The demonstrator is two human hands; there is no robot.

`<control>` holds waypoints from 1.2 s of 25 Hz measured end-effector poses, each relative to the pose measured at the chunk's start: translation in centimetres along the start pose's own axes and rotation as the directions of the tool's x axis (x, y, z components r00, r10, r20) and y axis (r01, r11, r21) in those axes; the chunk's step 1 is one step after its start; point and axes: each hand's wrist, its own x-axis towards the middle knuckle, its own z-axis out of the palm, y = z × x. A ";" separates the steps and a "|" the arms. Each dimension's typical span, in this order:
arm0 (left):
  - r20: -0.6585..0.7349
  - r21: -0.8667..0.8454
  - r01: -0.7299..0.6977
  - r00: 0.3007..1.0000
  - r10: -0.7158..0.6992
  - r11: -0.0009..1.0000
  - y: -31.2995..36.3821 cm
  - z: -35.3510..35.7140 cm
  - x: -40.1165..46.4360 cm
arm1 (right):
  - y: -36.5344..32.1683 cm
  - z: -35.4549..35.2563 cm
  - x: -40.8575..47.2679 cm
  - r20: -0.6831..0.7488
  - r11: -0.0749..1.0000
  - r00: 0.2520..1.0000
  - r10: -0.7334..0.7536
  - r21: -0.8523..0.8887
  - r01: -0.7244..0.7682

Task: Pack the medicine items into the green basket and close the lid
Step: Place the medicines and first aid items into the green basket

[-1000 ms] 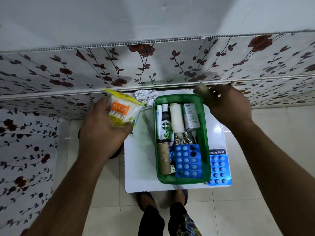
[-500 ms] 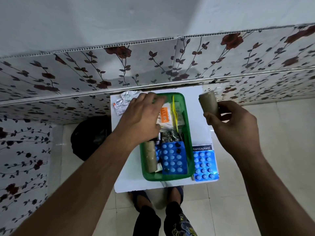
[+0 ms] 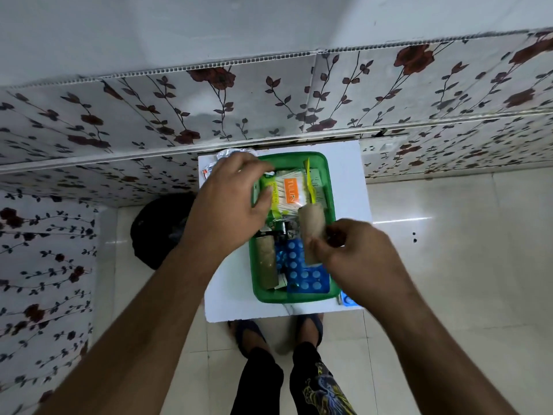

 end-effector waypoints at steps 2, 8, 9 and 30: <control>-0.109 -0.077 0.133 0.984 -0.141 0.988 -1.6 -0.9 -2.4 | -0.9 2.5 -0.9 0.051 0.996 0.999 -0.011 -0.091 0.016; -0.061 -0.150 0.321 0.941 -0.333 0.935 -6.2 0.4 -8.1 | -1.1 6.0 -0.5 0.048 0.903 0.986 -0.162 -0.396 0.167; -0.055 -0.160 0.325 0.940 -0.337 0.932 -6.4 0.6 -8.4 | -1.1 6.0 -0.4 0.056 0.899 0.984 -0.171 -0.400 0.179; 0.006 -0.164 0.569 0.818 -0.576 0.806 -10.4 4.1 0.9 | 10.8 2.2 2.4 -0.085 0.923 0.948 0.306 -0.218 -0.317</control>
